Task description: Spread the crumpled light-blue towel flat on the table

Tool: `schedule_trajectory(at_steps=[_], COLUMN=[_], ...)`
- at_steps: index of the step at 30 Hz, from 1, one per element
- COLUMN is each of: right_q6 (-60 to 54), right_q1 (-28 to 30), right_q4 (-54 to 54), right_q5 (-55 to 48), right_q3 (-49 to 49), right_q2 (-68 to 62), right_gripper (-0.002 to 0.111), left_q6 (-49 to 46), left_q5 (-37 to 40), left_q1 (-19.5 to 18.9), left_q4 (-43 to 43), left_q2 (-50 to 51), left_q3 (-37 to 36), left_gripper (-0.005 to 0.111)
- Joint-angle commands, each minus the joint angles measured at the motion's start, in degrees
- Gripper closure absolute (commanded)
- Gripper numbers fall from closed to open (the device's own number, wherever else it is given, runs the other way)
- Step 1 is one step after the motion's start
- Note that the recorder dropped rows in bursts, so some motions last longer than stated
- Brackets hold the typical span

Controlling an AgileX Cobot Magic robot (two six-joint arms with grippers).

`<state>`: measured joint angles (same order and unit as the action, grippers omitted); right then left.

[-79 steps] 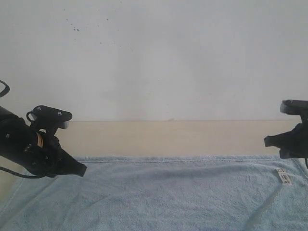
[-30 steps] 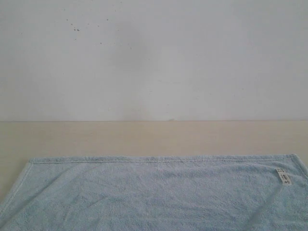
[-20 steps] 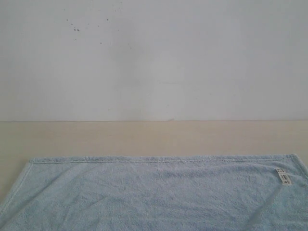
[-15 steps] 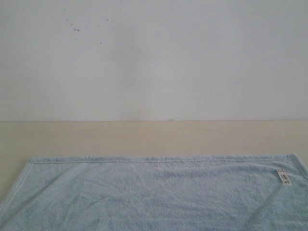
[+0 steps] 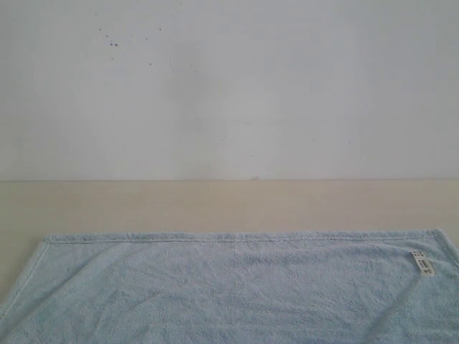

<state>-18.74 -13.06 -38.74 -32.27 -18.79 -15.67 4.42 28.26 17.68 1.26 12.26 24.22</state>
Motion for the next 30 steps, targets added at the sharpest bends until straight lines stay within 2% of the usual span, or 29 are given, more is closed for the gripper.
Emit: schedule_trajectory(at_steps=[1,6,8,9,11,15,21,30], right_q6=[0.26,0.4,0.19,0.55,3.76,9.56,16.69,18.13], right_q1=[-0.16,-0.16,-0.05,-0.05,-0.05,-0.05,-0.05,-0.05], right_q4=[0.1,0.09,2.89,8.86,15.15,27.12,31.03,34.61], right_q5=[-0.1,0.61,4.41,11.27,17.34,18.46,26.43,25.51], right_q3=[0.09,1.22,4.63,7.81,11.56,13.44,18.79,18.79], right_q2=[0.36,0.46,3.59,7.26,13.94,15.67,15.67,15.67], right_gripper=[0.108,0.108,0.108,0.108,0.108,0.108,0.108,0.108], left_q6=[-0.25,-0.25,-0.25,-0.25,-0.25,-0.25,-0.25,-0.25], left_q5=[0.13,0.13,0.13,0.13,0.13,0.01,0.01,0.01], left_q1=[0.21,0.21,0.21,0.21,0.21,0.22,0.22,0.22], left_q4=[-0.2,-0.2,-0.2,-0.2,-0.2,-0.2,-0.2,-0.2], left_q2=[-0.19,-0.19,-0.19,-0.19,-0.19,-0.33,-0.45,-0.45], left_q3=[-0.25,-0.25,-0.25,-0.25,-0.25,-0.25,-0.25,-0.25], left_gripper=[0.102,0.102,0.102,0.102,0.102,0.102,0.102,0.102])
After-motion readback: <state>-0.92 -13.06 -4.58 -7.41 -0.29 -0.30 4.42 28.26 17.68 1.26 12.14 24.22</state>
